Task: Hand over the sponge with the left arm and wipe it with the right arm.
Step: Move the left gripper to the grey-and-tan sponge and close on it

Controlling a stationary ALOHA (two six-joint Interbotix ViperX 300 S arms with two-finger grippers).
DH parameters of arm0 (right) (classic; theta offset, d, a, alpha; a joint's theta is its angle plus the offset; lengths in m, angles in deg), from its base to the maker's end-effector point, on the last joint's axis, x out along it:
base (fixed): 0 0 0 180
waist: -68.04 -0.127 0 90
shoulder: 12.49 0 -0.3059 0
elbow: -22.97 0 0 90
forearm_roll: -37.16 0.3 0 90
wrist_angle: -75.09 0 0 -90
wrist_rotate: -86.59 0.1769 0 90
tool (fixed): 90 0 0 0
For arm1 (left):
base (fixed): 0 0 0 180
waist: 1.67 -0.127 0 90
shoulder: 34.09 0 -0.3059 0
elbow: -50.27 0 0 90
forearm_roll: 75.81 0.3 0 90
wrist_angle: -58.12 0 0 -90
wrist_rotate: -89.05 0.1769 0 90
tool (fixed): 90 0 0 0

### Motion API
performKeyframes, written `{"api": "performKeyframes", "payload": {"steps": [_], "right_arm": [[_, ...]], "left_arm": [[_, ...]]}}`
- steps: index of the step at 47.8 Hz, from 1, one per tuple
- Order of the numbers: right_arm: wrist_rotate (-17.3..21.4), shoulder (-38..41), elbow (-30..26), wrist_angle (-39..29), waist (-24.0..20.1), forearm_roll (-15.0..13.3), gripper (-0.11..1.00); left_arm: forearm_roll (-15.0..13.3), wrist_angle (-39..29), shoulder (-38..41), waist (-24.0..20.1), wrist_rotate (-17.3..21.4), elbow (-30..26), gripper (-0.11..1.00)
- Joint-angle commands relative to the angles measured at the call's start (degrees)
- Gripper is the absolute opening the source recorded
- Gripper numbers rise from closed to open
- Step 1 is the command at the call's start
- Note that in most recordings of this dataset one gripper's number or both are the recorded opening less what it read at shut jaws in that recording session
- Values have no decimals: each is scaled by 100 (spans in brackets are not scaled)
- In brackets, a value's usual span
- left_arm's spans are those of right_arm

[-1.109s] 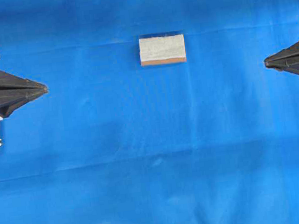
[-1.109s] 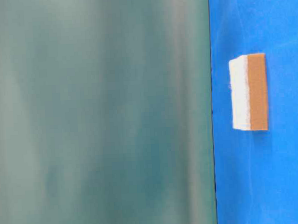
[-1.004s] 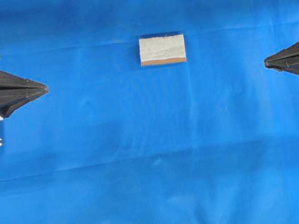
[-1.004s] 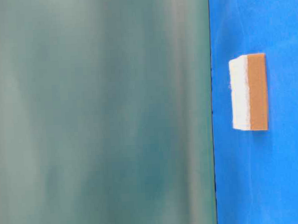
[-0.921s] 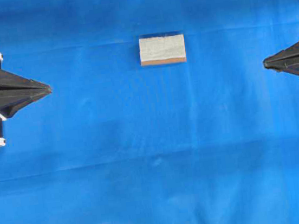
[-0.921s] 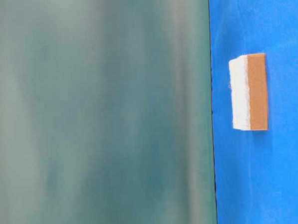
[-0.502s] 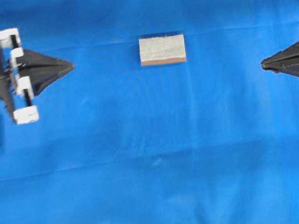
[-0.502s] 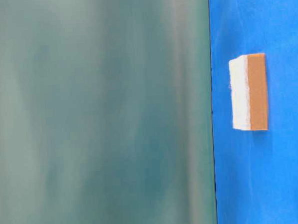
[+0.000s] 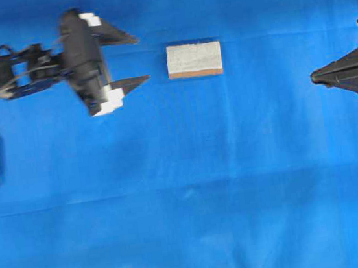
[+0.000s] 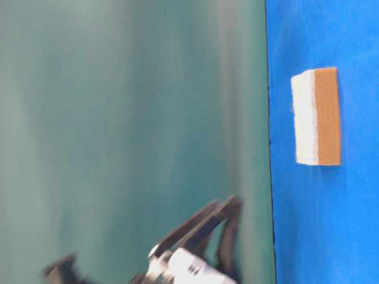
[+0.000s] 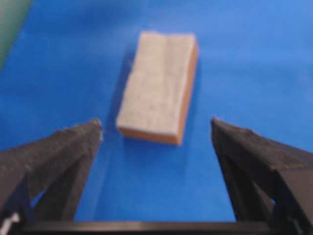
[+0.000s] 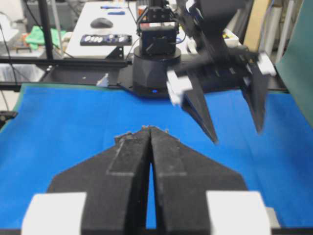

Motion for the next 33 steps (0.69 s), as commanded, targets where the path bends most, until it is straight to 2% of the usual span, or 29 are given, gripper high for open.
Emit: {"api": "performKeyframes", "payload": {"steps": [1, 11, 19, 33], "right_arm": [[9, 53, -149, 18, 0, -9, 2], [9, 105, -141, 18, 18, -9, 2], [9, 167, -123, 26, 105, -9, 2], [9, 308, -141, 44, 229, -9, 2]], "left_arm": [[18, -79, 387, -70, 44, -334, 94], [53, -123, 1204, -97, 237, -826, 94], [53, -132, 1529, -114, 492, -1055, 94], [53, -220, 2101, -202, 545, -1433, 94]]}}
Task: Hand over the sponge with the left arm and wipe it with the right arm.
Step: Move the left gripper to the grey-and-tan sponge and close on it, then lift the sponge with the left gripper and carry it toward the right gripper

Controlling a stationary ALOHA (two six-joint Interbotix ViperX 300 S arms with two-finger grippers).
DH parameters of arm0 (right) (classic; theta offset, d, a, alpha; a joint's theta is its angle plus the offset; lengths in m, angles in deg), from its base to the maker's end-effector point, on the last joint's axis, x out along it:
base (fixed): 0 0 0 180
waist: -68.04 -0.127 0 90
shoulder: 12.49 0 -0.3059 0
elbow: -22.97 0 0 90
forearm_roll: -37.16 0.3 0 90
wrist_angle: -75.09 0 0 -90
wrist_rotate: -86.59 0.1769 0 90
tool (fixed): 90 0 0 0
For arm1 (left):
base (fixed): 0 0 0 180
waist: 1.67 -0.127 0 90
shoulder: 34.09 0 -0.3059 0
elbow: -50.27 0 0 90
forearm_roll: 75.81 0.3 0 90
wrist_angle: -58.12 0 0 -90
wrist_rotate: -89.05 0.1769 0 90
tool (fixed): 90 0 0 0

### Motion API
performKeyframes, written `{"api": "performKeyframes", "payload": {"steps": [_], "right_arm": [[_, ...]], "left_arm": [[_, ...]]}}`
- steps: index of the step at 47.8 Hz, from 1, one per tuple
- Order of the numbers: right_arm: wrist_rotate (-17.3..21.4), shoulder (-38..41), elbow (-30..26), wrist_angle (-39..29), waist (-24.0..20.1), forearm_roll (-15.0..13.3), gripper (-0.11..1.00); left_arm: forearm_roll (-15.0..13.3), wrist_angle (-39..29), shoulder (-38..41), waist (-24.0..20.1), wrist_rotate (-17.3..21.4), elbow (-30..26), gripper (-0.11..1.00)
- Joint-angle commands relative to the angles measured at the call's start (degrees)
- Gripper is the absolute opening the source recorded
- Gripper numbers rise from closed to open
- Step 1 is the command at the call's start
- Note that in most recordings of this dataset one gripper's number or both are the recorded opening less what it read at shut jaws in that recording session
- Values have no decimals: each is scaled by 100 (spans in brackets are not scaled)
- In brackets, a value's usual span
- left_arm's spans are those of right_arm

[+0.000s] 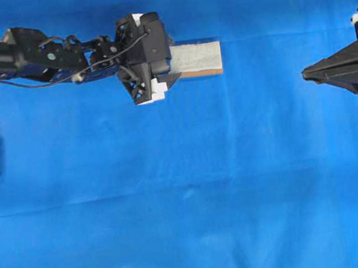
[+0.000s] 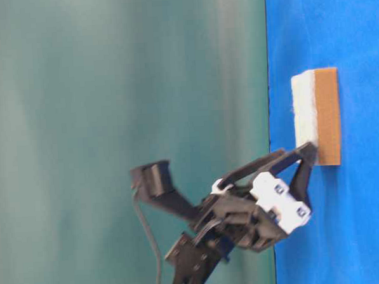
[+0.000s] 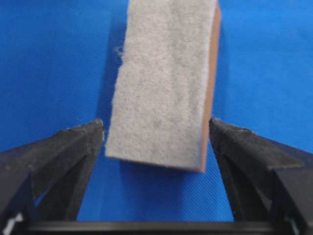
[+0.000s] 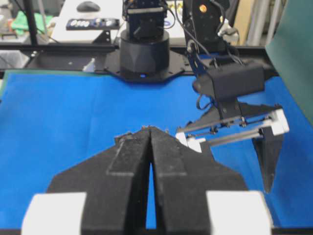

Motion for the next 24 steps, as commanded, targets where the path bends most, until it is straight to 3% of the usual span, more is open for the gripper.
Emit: {"api": "performKeyframes", "payload": {"steps": [1, 24], "right_arm": [[0, 53, -141, 44, 18, -9, 2], [0, 62, -158, 35, 18, -18, 2]], "left_arm": [[9, -9, 53, -35, 0, -132, 94], [-9, -281, 510, -62, -18, -448, 94]]}}
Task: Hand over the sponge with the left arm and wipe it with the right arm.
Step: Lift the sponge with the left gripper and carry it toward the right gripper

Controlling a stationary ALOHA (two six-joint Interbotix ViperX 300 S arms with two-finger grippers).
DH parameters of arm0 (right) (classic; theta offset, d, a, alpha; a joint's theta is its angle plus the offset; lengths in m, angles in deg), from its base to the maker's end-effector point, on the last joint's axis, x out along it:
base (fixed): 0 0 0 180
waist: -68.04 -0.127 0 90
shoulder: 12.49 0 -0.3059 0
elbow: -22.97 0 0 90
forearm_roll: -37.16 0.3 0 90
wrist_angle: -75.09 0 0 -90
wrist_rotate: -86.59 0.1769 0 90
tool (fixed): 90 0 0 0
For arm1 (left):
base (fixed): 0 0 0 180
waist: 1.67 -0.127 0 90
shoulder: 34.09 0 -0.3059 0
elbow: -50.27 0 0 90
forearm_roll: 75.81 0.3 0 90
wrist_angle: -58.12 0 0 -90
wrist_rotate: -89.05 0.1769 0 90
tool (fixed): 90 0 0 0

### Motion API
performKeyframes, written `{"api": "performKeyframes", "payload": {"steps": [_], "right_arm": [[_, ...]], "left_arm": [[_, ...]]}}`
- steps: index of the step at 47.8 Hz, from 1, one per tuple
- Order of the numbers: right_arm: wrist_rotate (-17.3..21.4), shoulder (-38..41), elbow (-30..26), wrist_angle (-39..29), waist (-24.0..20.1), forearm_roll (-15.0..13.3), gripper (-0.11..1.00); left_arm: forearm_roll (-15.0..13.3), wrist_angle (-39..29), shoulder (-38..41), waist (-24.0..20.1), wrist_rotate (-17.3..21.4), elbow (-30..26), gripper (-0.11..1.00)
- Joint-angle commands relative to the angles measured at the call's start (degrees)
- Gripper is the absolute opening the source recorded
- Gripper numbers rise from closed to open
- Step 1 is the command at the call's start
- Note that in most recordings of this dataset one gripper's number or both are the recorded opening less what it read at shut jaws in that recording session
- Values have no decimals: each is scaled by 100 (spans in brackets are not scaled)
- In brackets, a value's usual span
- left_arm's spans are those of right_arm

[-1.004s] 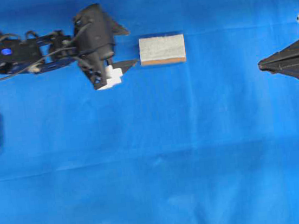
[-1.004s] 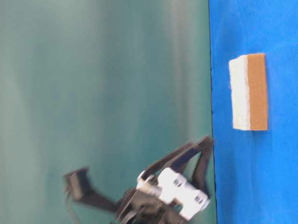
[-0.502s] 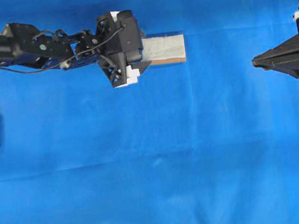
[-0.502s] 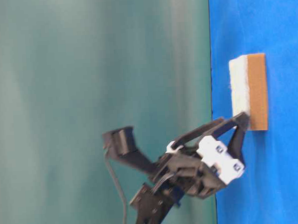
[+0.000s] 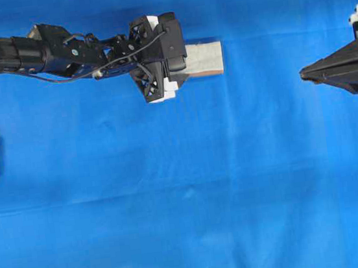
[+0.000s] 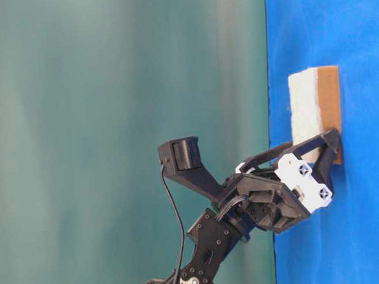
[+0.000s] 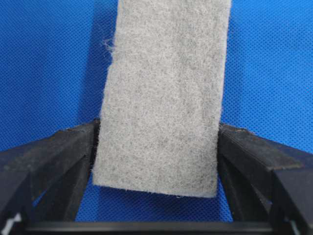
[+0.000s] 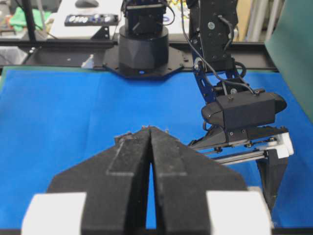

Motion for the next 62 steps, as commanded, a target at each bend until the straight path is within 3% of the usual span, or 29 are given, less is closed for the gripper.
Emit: {"api": "performKeyframes", "payload": {"steps": [1, 7, 15, 18, 27, 37, 53, 62], "right_arm": [[0, 18, -158, 35, 9, -9, 2], [0, 18, -158, 26, 9, -18, 2], [0, 18, -158, 18, 9, -9, 2], [0, 18, -158, 18, 9, -9, 2], [9, 53, -158, 18, 18, -9, 2], [9, 132, -158, 18, 9, -9, 2], [9, 360, -202, 26, 9, -9, 2], [9, 527, -272, 44, 26, -9, 2]], "left_arm": [[-9, -53, -88, -18, 0, -18, 94], [-18, -308, -167, -18, -123, -88, 90], [-35, -606, -396, -18, -141, -88, 54], [-35, -642, -510, -18, -141, -70, 46], [-62, -1002, -1002, 88, -158, -35, 45], [-88, -1556, -1687, 510, -281, 26, 45], [-79, -1916, -2241, 1371, -1696, 290, 45], [-79, -1907, -2329, 1881, -2171, 369, 45]]}}
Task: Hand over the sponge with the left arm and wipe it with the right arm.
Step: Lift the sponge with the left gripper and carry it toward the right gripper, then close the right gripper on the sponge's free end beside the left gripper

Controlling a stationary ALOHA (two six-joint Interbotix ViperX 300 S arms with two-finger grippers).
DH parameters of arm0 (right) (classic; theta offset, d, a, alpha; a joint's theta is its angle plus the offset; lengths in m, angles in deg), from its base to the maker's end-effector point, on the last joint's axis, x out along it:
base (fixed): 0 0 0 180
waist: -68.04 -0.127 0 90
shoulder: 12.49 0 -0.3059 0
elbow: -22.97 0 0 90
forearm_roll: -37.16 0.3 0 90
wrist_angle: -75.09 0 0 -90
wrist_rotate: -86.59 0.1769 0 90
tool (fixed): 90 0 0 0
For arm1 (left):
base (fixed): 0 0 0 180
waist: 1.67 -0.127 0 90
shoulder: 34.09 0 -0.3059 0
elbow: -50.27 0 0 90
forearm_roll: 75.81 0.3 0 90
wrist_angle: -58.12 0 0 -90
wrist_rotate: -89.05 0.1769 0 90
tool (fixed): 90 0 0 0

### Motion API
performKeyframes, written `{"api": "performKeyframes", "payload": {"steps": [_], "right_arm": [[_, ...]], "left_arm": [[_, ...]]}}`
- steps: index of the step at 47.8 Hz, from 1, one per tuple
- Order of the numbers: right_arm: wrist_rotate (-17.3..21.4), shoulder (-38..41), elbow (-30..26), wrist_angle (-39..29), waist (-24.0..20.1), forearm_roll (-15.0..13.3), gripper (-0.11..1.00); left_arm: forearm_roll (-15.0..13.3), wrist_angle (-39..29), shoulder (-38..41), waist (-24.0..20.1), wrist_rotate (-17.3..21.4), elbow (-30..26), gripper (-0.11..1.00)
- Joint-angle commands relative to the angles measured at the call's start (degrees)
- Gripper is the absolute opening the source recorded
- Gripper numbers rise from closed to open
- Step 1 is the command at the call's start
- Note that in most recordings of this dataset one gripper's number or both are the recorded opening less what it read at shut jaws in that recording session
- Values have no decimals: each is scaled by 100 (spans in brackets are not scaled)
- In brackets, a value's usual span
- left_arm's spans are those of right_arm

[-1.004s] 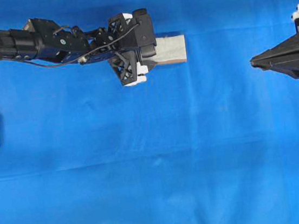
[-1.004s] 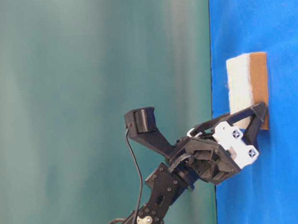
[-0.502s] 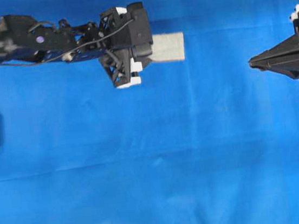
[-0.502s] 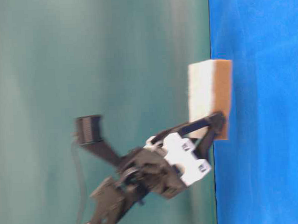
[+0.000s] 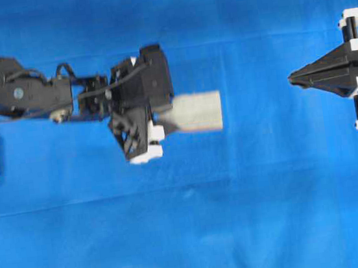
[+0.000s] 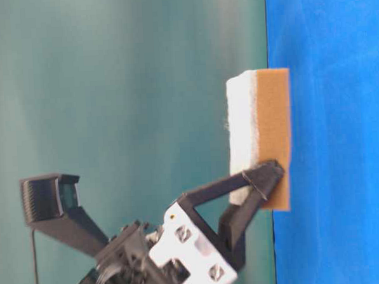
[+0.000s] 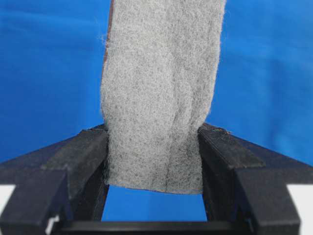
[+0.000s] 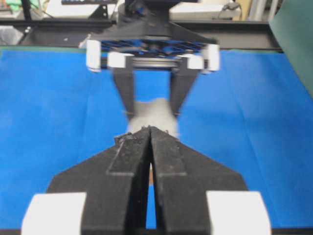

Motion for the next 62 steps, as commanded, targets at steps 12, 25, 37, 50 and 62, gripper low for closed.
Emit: {"api": "performKeyframes", "payload": {"steps": [12, 25, 37, 50, 62], "right_arm": [[62, 343, -290, 18, 18, 0, 2], [264, 782, -545, -26, -149, 44, 2], [606, 1485, -1037, -316, -396, 44, 2], [773, 2329, -1556, -729, -519, 44, 60], [782, 3094, -2127, -993, -510, 79, 75]], "left_arm": [[-9, 97, -149, 527, -158, 0, 45], [-9, 237, -141, 457, -158, -9, 45], [-9, 237, -141, 396, -158, -9, 45], [-9, 229, -141, 378, -158, -18, 45], [-9, 229, -132, 360, -158, -18, 45]]}}
